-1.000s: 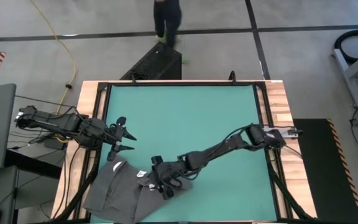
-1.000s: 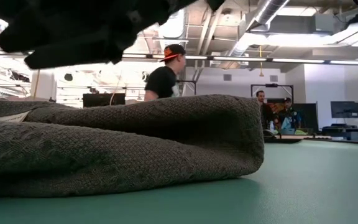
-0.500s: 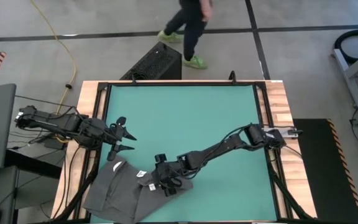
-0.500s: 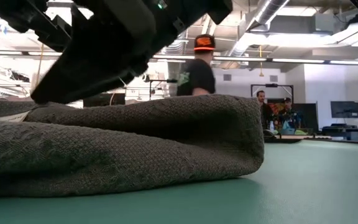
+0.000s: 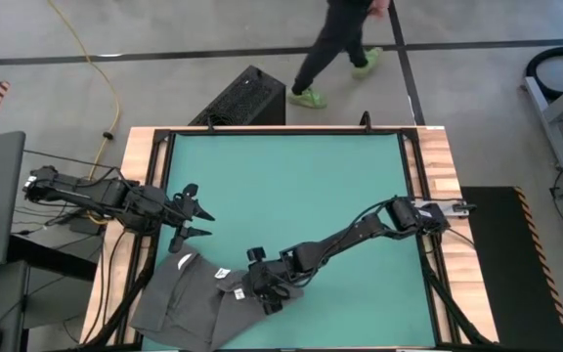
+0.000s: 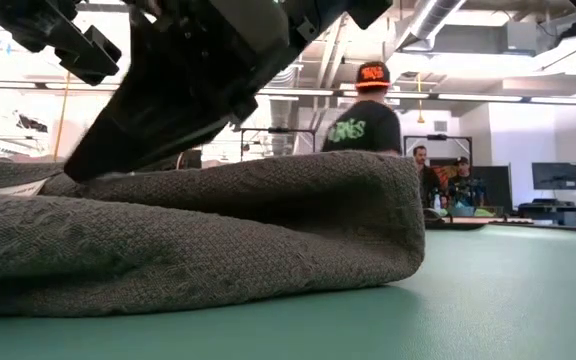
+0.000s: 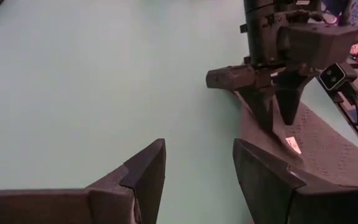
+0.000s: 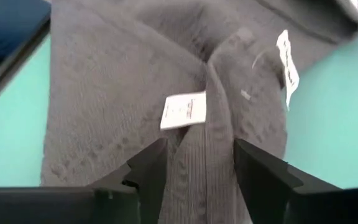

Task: Roll towel
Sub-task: Roll the gray towel

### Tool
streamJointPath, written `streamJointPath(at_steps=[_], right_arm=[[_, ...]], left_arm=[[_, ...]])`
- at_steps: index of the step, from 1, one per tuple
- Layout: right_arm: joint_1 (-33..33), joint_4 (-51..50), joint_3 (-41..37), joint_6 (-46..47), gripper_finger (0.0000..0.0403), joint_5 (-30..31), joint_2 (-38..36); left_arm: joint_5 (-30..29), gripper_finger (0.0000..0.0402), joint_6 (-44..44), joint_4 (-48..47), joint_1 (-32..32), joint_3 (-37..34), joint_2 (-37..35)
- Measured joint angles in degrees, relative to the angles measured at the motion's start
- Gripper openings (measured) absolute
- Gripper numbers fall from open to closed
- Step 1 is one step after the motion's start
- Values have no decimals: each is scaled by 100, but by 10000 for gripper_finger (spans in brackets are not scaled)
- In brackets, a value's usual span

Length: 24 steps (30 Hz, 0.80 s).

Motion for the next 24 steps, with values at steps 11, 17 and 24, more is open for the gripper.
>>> streamJointPath(at_steps=[11,17,24], right_arm=[[-170,33,0,104,183,20,0],[-135,-21,7,333,159,-389,102],[-86,-95,4,350,115,-447,227]], left_arm=[[0,178,59,0,0,0,0],[0,178,61,0,0,0,2],[0,178,59,0,0,0,0]])
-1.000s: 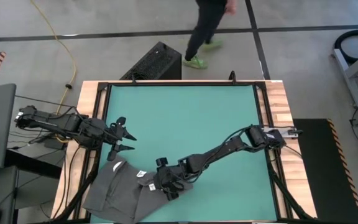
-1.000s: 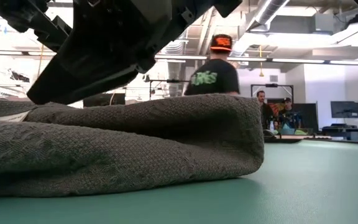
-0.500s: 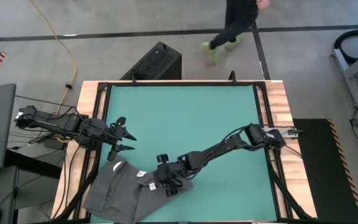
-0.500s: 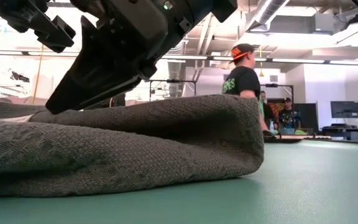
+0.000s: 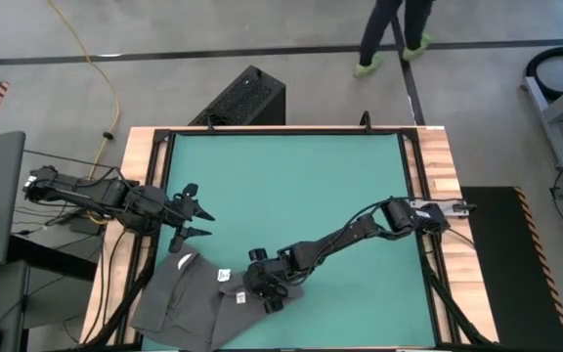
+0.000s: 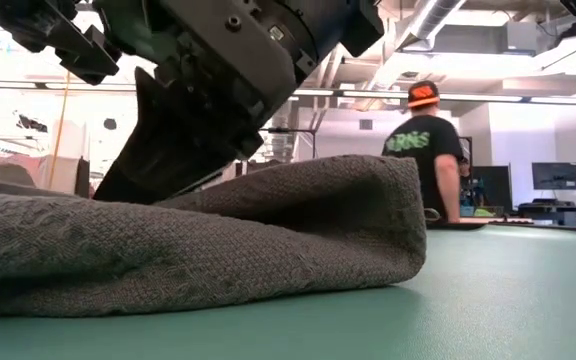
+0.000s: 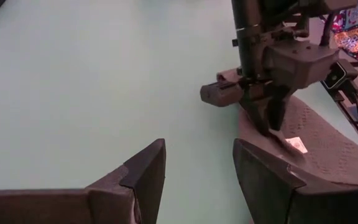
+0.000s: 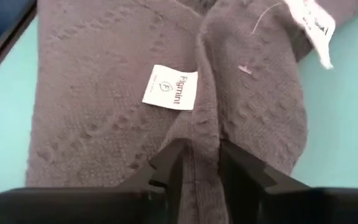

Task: Roll towel
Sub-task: Roll the gray towel

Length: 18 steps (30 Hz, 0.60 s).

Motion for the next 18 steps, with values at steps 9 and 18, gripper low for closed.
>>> streamJointPath(at_steps=[9,18], right_arm=[[223,-58,206,-168,12,570,-258],[776,-1660,1224,-118,4,1968,-917]], left_arm=[[77,178,-86,2,-1,-2,1],[189,178,-263,176,-2,-4,1]])
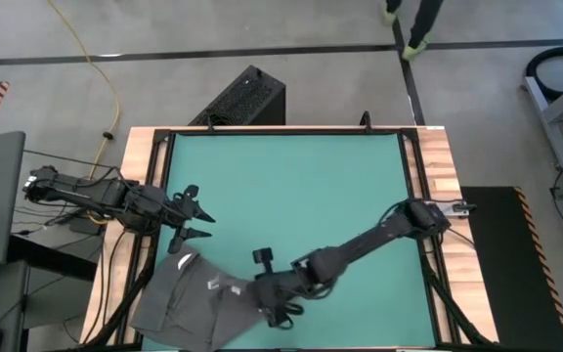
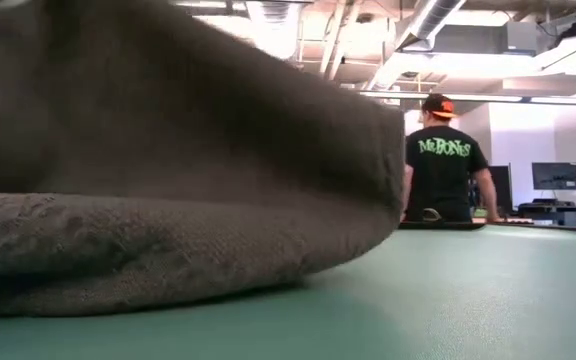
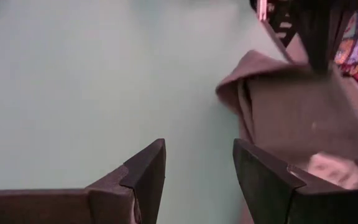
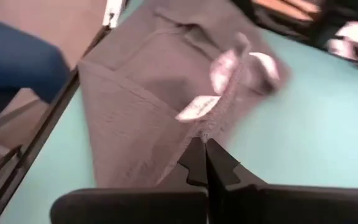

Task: Roll towel
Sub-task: Roll the gray towel

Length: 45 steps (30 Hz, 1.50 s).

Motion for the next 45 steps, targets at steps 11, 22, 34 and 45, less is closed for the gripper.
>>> streamJointPath(at_steps=[11,22,34,45], right_arm=[[1351,-1466,306,305,3,1347,-780],[2362,-2801,260,2655,3,1803,-423],[2434,-2894,233,3358,3,1621,-153],[2455,-2726,226,3390,3,1475,-58]], left_arm=[[1218,190,25,286,-1,0,16],[1476,195,418,398,-544,0,929],[952,195,133,2444,-656,2,3137],[1642,205,1357,4223,-89,566,4940]])
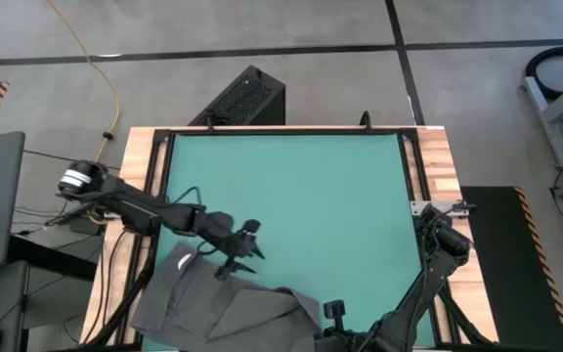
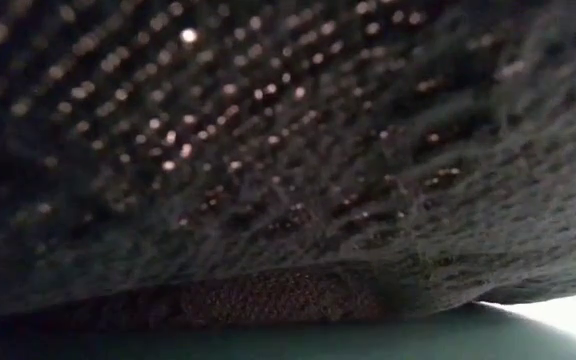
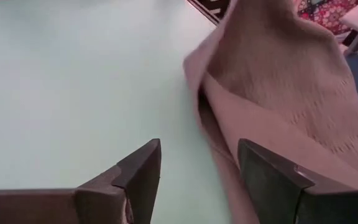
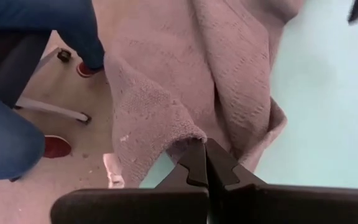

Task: Roll towel
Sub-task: Roll the gray towel

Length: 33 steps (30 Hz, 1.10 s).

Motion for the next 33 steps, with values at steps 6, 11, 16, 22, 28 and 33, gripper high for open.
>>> streamJointPath(at_steps=[6,11,16,22,28,33], right_arm=[[-19,58,-1,-22,3,-2,-2],[-38,49,-1,-26,3,-2,-2],[-37,70,-1,-26,4,-2,-2],[-39,91,-1,-26,7,-2,-2],[-39,113,-1,-31,8,-1,-3],[-39,226,-1,-46,9,0,-4]], left_arm=[[763,220,438,-272,49,1058,1182],[880,220,614,-401,6,1588,1907],[862,220,677,-279,6,1968,2430],[1120,220,651,-263,33,2452,2911],[1071,220,848,-419,-20,2520,2942],[1066,199,916,-292,-10,2530,3111]])
